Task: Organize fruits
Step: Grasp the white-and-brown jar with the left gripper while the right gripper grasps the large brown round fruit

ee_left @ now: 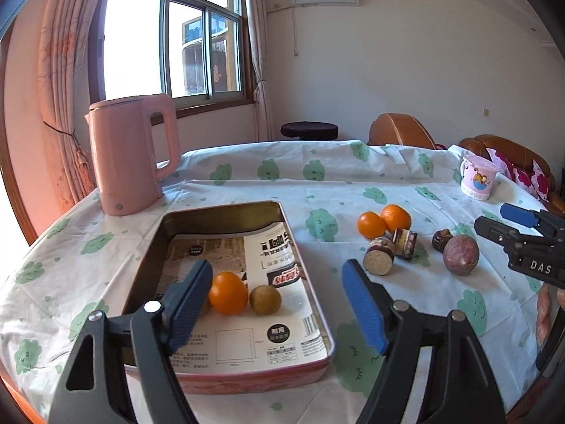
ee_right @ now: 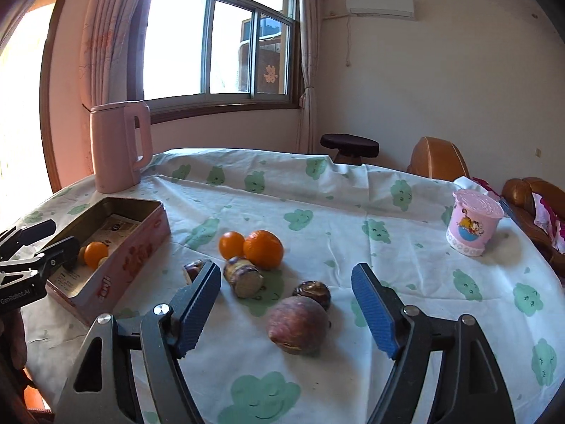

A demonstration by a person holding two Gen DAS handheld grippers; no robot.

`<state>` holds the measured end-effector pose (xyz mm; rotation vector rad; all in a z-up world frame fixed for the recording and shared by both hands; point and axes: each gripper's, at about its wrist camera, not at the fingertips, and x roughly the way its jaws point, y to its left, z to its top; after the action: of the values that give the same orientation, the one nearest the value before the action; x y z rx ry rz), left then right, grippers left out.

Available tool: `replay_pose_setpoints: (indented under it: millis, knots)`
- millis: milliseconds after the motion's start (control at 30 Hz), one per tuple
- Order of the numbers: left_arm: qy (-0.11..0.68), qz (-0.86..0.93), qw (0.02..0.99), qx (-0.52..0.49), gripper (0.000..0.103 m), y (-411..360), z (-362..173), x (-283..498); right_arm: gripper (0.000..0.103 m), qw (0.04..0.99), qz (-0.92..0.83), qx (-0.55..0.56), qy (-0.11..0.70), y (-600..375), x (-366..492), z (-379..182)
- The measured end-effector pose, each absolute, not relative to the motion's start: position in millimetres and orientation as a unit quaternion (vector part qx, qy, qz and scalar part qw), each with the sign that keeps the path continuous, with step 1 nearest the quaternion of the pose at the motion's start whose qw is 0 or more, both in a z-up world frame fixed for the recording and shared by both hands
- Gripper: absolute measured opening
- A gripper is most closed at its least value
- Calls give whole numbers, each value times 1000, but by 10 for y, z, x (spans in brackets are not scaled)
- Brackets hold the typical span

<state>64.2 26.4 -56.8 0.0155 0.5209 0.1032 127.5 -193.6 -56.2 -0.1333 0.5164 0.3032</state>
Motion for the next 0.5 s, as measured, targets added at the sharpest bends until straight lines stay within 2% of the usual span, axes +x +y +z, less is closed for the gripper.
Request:
replay_pose_setpoints:
  millis: [200,500]
  knots:
    - [259,25,965,33,87,-48,-544,757,78,941,153,-67,294,-1992,1380,-697]
    - [281,5,958,55,88,-310,-606,1077,78,921,165,-83,342,-1832,1562,-851]
